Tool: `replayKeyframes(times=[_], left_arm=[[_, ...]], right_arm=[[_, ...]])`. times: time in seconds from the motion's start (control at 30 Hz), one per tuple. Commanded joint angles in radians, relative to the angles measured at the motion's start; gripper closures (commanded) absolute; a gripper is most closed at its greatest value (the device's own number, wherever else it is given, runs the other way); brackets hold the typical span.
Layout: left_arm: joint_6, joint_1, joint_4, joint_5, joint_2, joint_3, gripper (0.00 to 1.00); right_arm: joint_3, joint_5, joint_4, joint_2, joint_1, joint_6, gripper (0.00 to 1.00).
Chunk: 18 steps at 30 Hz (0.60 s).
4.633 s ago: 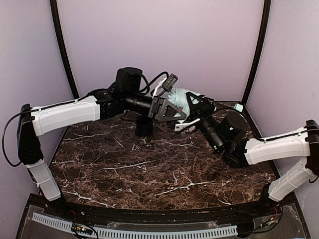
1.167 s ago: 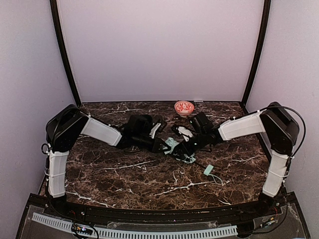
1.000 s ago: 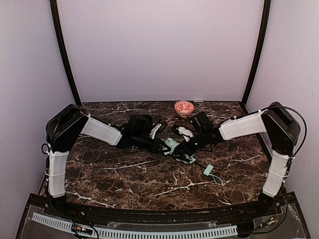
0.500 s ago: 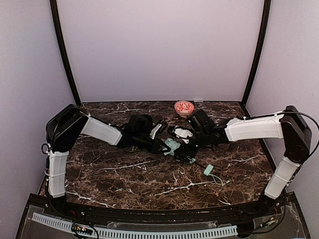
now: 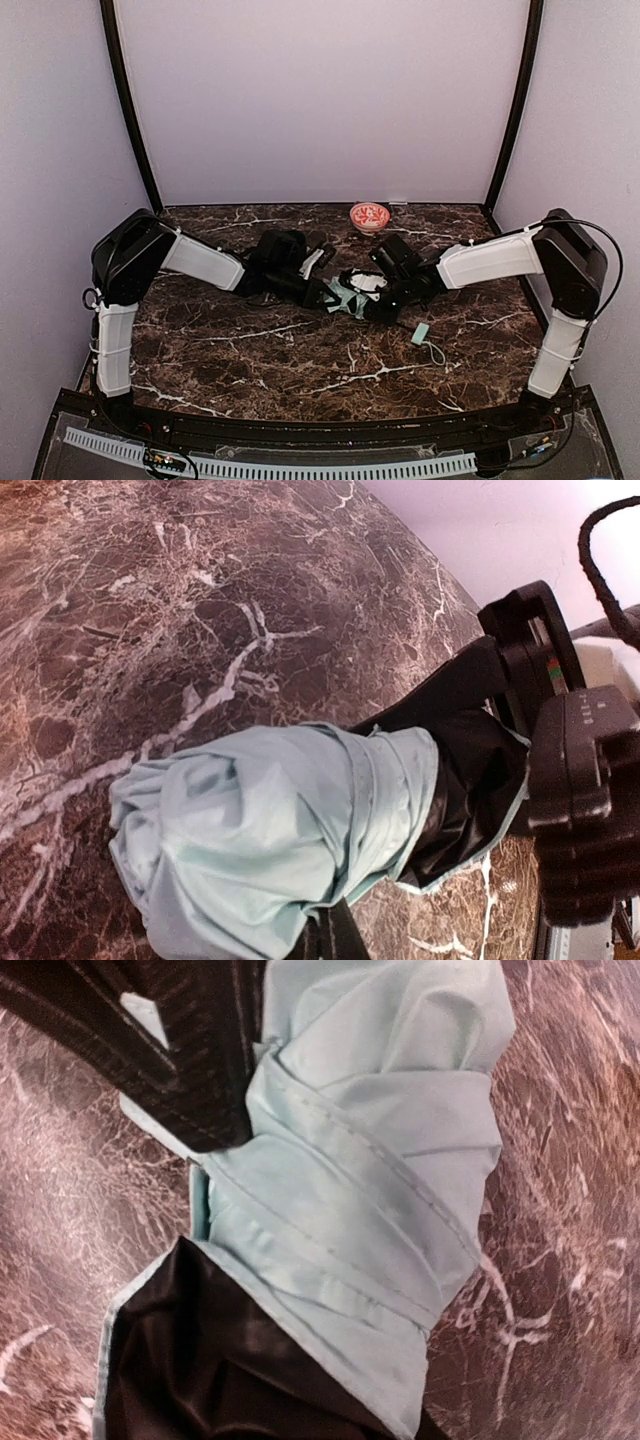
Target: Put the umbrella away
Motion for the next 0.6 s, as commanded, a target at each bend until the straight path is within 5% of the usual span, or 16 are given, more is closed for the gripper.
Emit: replayKeyframes(times=[0.0,0.07,0.33,0.57], left_arm=[[0.003,-0.002,-0.065,0.020,-0.069,0.003,1.00],[-0.013,-0.003,-0.071,0.041,-0.117,0.002,1.00],[-0.069,-0.054,-0.075,0.125,-0.267,-0.001,1.00],[-0.180,-0.062,0.081,0.179,-0.333,-0.119,1.00]], right_arm=[[-0.020,-0.097,0.074,-0.023,-0.015,0.008,0.86],[-0.023,-0.142,0.081,-0.027,-0.043,0.051,1.00],[0.016,-0.296,0.122,-0.011,-0.135,0.251,1.00],[-0.005,-0.542,0.260,-0.052,-0.271,0.500,1.00]])
